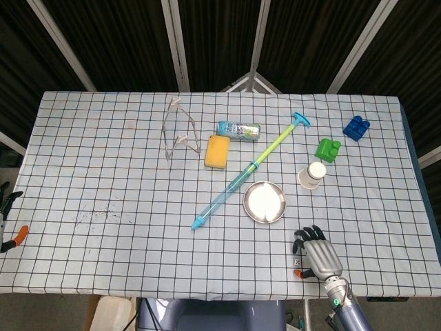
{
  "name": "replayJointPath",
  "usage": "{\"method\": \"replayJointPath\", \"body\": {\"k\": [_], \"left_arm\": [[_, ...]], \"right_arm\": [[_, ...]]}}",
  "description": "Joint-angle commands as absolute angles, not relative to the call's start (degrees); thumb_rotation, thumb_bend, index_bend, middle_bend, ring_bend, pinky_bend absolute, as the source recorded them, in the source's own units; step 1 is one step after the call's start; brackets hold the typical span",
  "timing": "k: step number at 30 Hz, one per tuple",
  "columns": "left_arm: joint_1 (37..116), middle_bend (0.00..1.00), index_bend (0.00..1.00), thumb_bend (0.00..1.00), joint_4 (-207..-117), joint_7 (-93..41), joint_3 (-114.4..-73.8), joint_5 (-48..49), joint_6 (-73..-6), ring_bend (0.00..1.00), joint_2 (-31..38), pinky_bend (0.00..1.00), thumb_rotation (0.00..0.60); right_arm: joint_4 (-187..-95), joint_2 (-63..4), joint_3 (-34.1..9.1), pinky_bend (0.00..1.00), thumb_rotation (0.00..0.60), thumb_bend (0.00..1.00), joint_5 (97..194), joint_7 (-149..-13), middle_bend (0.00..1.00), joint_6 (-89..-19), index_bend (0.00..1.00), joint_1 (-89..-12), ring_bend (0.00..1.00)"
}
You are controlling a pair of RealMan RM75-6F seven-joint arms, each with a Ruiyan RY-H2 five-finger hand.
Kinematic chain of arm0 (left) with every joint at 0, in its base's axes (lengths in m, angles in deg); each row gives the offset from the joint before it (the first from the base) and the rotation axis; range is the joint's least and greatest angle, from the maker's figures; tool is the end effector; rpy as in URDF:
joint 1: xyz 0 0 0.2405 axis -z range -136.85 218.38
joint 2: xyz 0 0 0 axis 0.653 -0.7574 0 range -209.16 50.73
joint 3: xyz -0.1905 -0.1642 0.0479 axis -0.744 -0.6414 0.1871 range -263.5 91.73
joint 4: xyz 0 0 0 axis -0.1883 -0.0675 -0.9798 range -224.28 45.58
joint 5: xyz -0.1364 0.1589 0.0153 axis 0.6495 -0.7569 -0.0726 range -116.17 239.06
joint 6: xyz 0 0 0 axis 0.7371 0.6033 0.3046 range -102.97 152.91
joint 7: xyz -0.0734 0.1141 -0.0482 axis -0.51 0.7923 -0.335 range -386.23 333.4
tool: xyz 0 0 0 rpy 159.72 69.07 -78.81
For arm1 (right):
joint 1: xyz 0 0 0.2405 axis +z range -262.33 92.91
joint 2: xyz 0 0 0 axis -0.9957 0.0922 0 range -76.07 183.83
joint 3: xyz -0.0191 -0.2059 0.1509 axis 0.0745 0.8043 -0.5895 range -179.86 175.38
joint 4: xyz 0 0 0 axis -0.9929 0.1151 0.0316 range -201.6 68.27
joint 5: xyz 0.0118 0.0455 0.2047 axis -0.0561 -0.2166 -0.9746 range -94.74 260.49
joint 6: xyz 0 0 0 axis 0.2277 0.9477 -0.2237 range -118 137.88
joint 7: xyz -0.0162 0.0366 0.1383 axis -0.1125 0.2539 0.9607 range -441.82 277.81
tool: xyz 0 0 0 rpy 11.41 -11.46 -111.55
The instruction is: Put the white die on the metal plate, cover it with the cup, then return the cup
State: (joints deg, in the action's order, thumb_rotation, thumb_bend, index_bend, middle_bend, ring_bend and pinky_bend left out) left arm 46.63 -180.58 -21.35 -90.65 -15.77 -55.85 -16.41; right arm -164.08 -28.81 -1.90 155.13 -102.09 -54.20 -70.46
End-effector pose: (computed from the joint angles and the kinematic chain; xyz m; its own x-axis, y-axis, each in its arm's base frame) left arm -0.3344 0.1927 0.1728 0.4882 0.0423 0.8717 0.8632 0.1239 -0.4894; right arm -0.2540 -0.1901 -0.0005 0.3172 -0.4352 0.8426 -0.9467 -0.0935 0.3081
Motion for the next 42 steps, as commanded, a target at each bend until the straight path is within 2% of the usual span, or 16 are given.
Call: {"method": "replayJointPath", "body": {"k": [1, 42], "left_arm": [[46.7, 0.00, 0.16, 0.46, -180.6, -21.3, -90.6, -15.8, -55.8, 0.00, -16.4, 0.04, 0.600], [47.0, 0.00, 0.16, 0.46, -180.7, -19.6, -90.6, -15.2, -55.5, 0.00, -15.9, 0.04, 0.600]], "right_arm": [[-163.9, -29.0, -2.0, 0.00, 0.600, 0.17, 155.0, -102.2, 0.23, -54.1, 0.51, -70.3, 0.12], [-162.5, -28.5, -1.9, 0.00, 0.600, 0.27, 153.3, -100.7, 0.23, -53.5, 0.57, -69.6, 0.12]]}}
